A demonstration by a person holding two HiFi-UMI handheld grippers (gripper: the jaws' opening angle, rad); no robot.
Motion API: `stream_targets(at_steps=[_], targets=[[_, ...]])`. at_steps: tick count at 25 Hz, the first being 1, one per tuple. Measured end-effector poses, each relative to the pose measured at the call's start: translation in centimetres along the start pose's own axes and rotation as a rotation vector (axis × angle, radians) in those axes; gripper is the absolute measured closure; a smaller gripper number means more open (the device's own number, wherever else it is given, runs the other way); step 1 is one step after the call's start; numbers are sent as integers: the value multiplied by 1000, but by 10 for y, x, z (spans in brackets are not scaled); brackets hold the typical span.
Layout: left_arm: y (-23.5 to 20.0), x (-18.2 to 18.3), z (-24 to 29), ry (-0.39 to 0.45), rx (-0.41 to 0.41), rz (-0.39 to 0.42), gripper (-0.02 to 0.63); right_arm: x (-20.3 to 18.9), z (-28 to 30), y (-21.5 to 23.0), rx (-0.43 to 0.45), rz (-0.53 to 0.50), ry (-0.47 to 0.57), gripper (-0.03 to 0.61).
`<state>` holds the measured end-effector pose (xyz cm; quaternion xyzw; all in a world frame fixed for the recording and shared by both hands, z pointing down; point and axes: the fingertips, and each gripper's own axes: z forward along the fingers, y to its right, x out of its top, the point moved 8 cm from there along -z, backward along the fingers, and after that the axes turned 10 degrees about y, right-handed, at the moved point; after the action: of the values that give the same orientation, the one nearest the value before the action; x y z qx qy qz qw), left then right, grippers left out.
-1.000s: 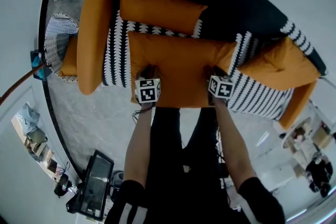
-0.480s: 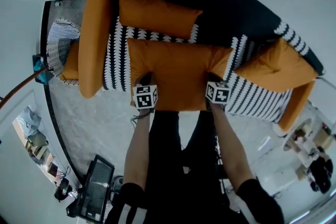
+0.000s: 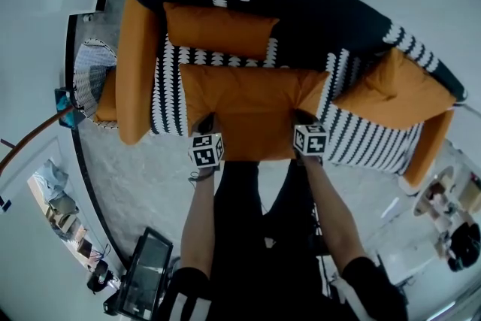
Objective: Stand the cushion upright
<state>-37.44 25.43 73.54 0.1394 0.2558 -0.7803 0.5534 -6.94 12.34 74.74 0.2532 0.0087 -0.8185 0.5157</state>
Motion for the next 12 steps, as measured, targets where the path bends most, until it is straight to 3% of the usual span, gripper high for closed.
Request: stream_targets(at_steps=[7,12], targets=[[17,12,-21,49,8,42,612,-7,-24,5,28,9,18,580],[35,31,-31,95,-14,92,612,-1,-48,14,41,25,91,580]])
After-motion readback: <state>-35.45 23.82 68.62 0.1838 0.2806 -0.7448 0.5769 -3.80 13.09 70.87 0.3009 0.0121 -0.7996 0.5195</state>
